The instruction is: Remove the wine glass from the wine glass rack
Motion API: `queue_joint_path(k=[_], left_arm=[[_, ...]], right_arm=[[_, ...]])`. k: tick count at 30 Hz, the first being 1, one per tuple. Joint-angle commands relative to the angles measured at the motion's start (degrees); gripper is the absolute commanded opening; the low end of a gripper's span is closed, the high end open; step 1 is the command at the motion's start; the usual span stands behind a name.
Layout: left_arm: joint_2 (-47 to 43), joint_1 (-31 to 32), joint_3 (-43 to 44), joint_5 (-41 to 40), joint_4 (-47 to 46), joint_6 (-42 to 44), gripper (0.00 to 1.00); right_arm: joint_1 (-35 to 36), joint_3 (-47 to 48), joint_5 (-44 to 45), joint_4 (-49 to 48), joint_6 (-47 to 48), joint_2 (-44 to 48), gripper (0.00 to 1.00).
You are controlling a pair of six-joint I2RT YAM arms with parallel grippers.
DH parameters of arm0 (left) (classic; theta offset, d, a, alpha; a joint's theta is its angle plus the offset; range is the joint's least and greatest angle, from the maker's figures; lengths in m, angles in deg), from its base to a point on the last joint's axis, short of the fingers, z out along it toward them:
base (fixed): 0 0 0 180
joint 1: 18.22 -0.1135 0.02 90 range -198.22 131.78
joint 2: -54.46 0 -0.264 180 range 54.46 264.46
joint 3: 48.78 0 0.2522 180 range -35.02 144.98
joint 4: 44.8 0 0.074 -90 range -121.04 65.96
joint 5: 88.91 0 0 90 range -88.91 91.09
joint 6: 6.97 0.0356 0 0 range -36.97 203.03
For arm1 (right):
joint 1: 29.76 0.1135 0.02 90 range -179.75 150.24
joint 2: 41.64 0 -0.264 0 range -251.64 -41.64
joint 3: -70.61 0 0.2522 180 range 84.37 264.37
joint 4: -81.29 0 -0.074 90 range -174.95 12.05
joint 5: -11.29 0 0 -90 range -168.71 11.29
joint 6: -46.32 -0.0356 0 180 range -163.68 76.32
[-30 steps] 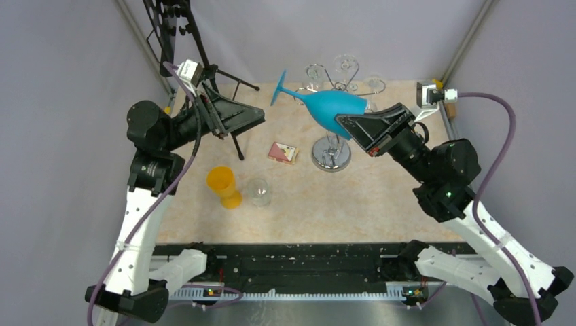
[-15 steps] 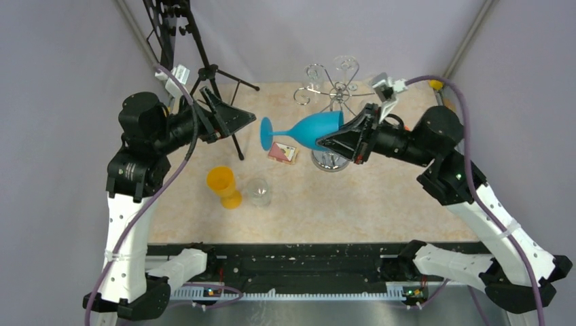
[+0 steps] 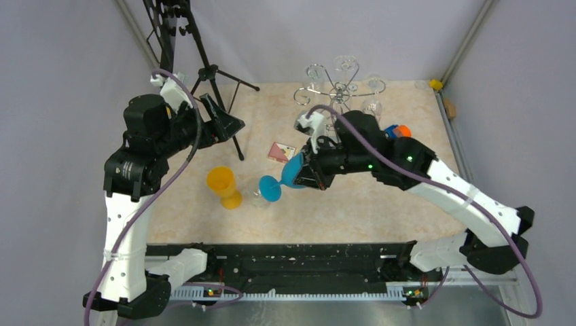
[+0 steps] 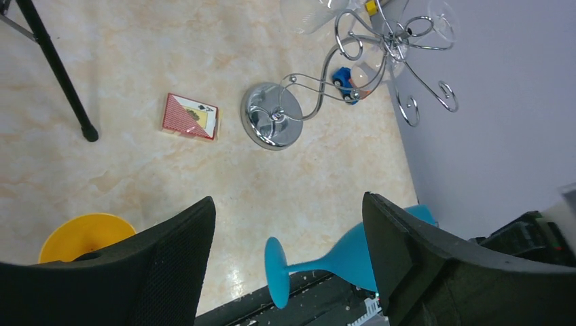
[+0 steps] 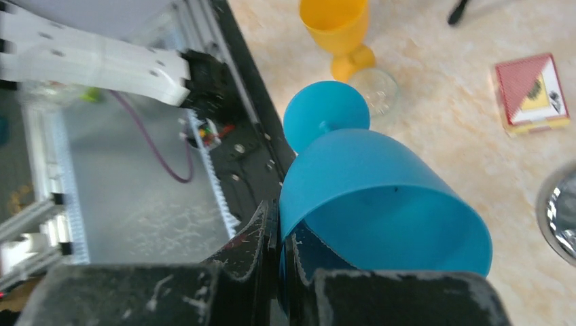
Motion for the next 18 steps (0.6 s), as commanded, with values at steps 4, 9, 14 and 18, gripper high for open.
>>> queue_joint_path(k=[4, 9, 14, 18], left_arm=[[-0.03, -0.30, 0.33, -4.34, 1.07, 3.81, 0.83], [0.18, -0.30, -0.56, -8.03, 2.46, 4.70, 0.83], [0.52, -0.30, -1.36, -13.08, 3.86, 4.79, 0.83], [0.39, -0.30, -2.95, -19.02, 5.12, 5.05, 0.79]], right_arm=[[7.56, 6.36, 19.15, 14.97, 7.19, -10.99, 0.00], [8.99, 5.11, 24.51, 14.85, 6.84, -14.85, 0.00], [9.45, 1.32, 29.07, 9.99, 5.10, -17.72, 0.00], [9.43, 0.46, 30.27, 6.33, 2.43, -20.60, 0.00]])
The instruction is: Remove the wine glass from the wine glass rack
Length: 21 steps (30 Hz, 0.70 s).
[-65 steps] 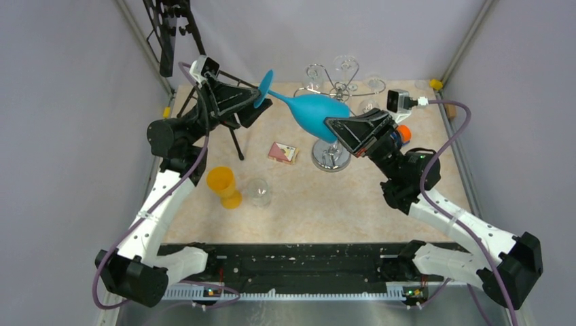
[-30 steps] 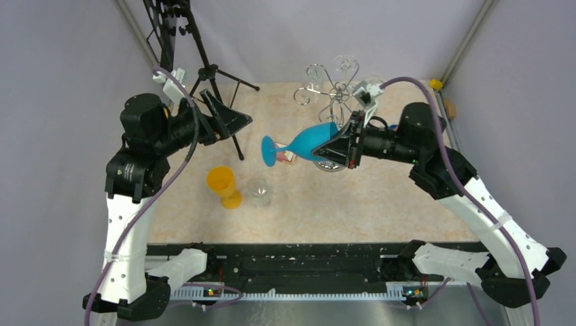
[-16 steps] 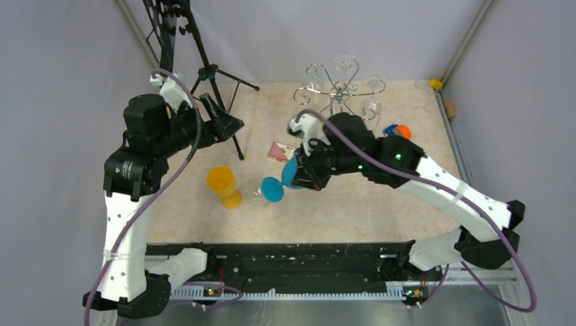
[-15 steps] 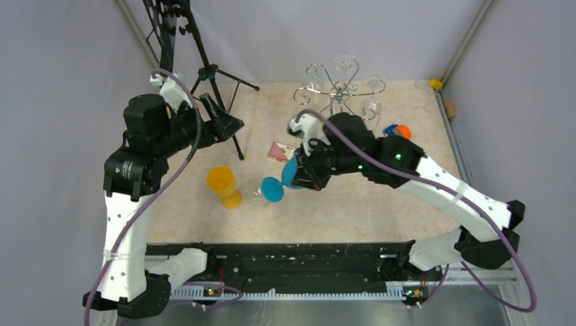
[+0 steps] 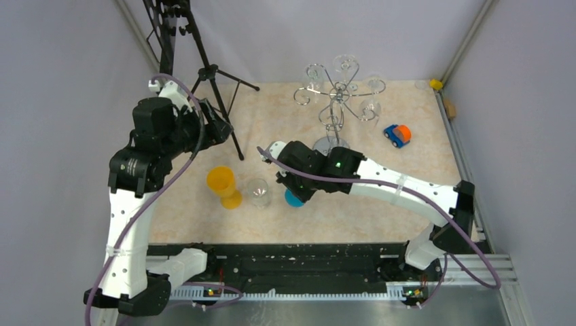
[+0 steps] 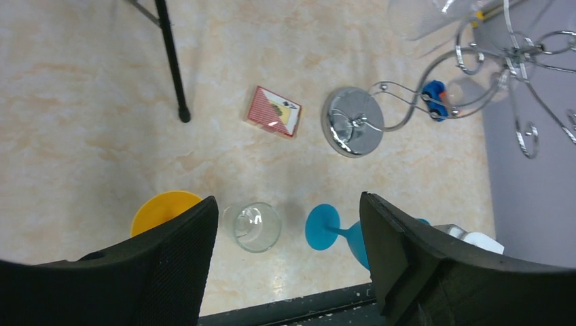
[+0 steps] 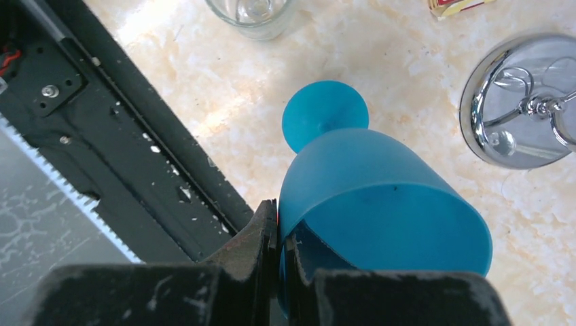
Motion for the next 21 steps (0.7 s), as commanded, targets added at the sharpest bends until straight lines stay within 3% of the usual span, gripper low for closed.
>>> queue_joint_path(k=[1, 7, 21], left_arm=[[0.01, -0.30, -1.86, -7.40, 0.92, 1.17, 0.78], [-0.66, -0.30, -2.79, -12.53, 0.62, 1.18, 0.78], [-0.81, -0.30, -3.39, -11.46, 0.06, 0.97, 0.80]], right_arm=[[0.74, -0.16, 3.94, -5.44, -3.15, -4.06, 0.00], [0.73, 1.54, 4.26, -4.85, -6.70, -9.15, 0.00], [0.73, 0.28, 4.11, -6.91, -6.54, -12.33, 0.00]])
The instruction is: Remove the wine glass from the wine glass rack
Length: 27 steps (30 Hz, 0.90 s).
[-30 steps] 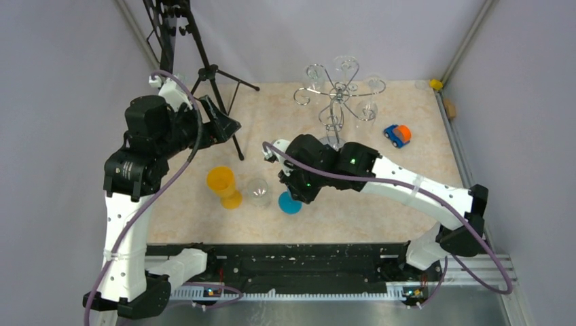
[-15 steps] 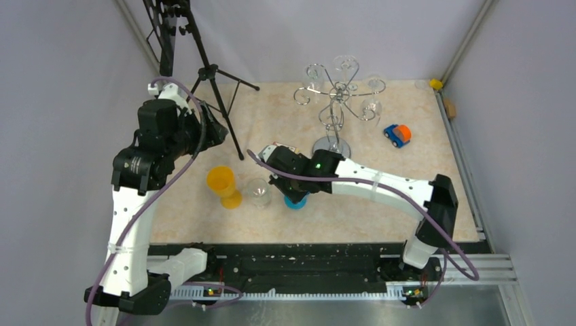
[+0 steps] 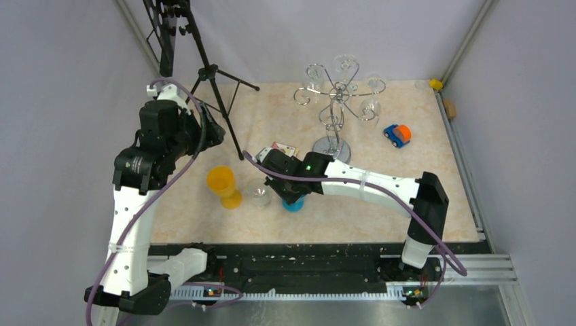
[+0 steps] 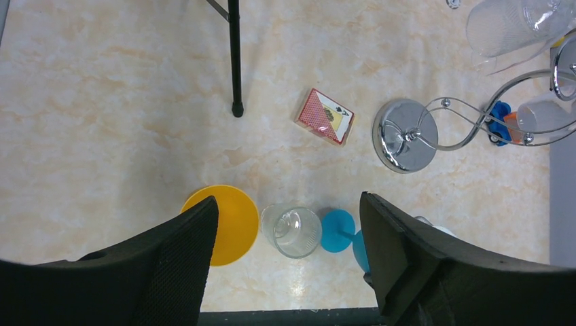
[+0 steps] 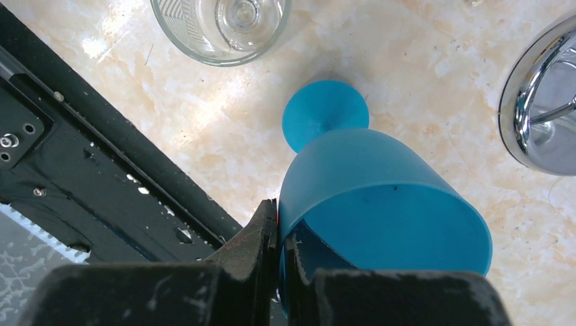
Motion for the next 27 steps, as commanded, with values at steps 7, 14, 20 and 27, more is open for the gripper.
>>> queue_joint_path(k=[7, 14, 20, 27], left_arm=[[-0.53, -0.31, -0.14, 0.42, -1.41, 0.42, 0.80], [-0.08, -0.30, 0.12, 2.59, -2.52, -0.99, 0.80], [0.10, -0.30, 0.35, 5.69, -3.12, -1.60, 0.80], [0.26, -0.31, 1.01, 7.13, -3.69, -1.34, 0.80]], right_arm=[[0.71, 1.32, 2.58, -1.89, -0.16, -2.94, 0.02], [0.72, 2.12, 1.99, -1.25, -0.78, -3.20, 0.18], [0.62, 4.69, 0.96, 0.00, -0.85, -2.08, 0.26], [-0.71, 8.75, 0.84, 1.44, -1.34, 1.82, 0.29]])
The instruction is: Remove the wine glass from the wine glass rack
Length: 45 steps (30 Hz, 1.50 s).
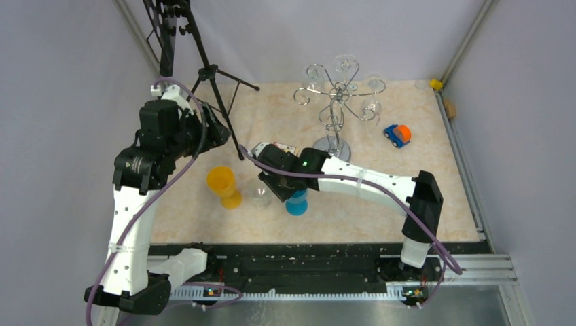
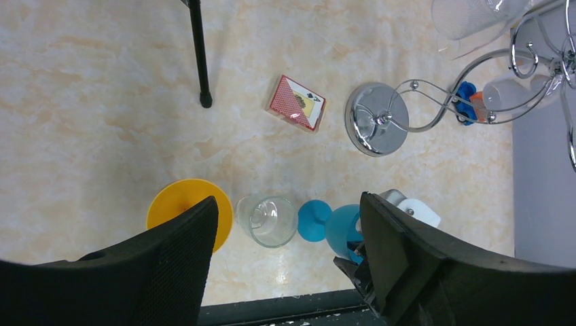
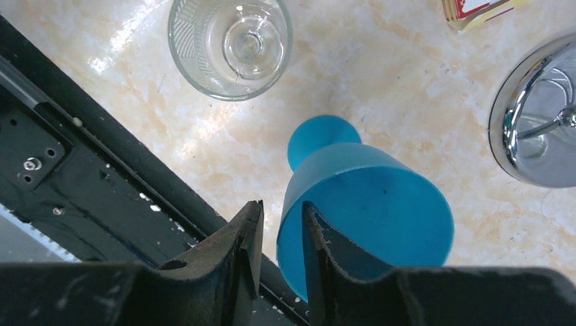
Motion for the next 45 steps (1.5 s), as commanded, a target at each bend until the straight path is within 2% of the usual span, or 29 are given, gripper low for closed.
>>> queue_joint_path(k=[1, 5, 10, 13, 16, 20, 24, 27, 30, 31, 34, 39, 45], left_arm=[[0.15, -0.30, 1.04, 2.04, -3.78, -0.14, 0.80], [-0.22, -0.30, 0.82, 3.15, -5.33, -0.50, 0.80], [-0.82, -0.30, 0.10, 4.13, -7.76, -1.29, 0.80], [-0.72, -0.31, -0.08, 4.96, -8.96, -1.54, 0.80], [-0.36, -0.30, -0.12, 5.74, -9.72, -1.75, 0.80], [0.18, -0.30, -0.36, 6.62, -10.79, -2.17, 0.80], [0.63, -0.30, -0.93, 8.07, -11.77, -2.53, 0.80], [1.04, -0.30, -1.23, 9.04, -12.21, -2.64, 0.79], [1.28, -0.31, -1.30, 9.93, -12.33, -2.73, 0.79], [1.20, -0.30, -1.46, 10.38, -12.45, -2.81, 0.79], [0.87, -0.30, -2.43, 11.50, -12.95, -3.03, 0.79], [0.31, -0.30, -3.65, 11.44, -12.80, -3.43, 0.78], [0.54, -0.30, -3.50, 11.19, -12.35, -3.14, 0.78]], right_arm=[[-1.10, 5.09, -0.21, 0.96, -0.88, 5.41, 0.29], [-3.34, 5.92, -1.83, 0.67, -1.12, 10.40, 0.28], [-8.86, 4.90, -5.76, -1.94, -1.90, 19.47, 0.20], [-11.84, 5.16, -6.27, -4.79, -2.20, 24.82, 0.20], [-15.61, 6.24, -6.34, -7.58, -3.47, 29.81, 0.32], [-20.58, 7.66, -5.89, -10.74, -5.23, 33.42, 0.54], [-29.12, 12.97, -5.77, -6.13, -8.27, 30.60, 0.58], [-39.19, 16.63, -10.31, -3.08, -11.03, 26.92, 0.59], [-48.63, 16.46, -15.76, -3.45, -15.28, 25.21, 0.59], [-52.28, 14.86, -19.62, -4.98, -16.98, 25.02, 0.58], [-59.93, 10.41, -25.42, -8.79, -21.13, 24.74, 0.46], [-63.85, 8.04, -26.81, -10.03, -22.07, 21.97, 0.43], [-64.50, 5.78, -27.38, -13.39, -22.11, 20.50, 0.45]])
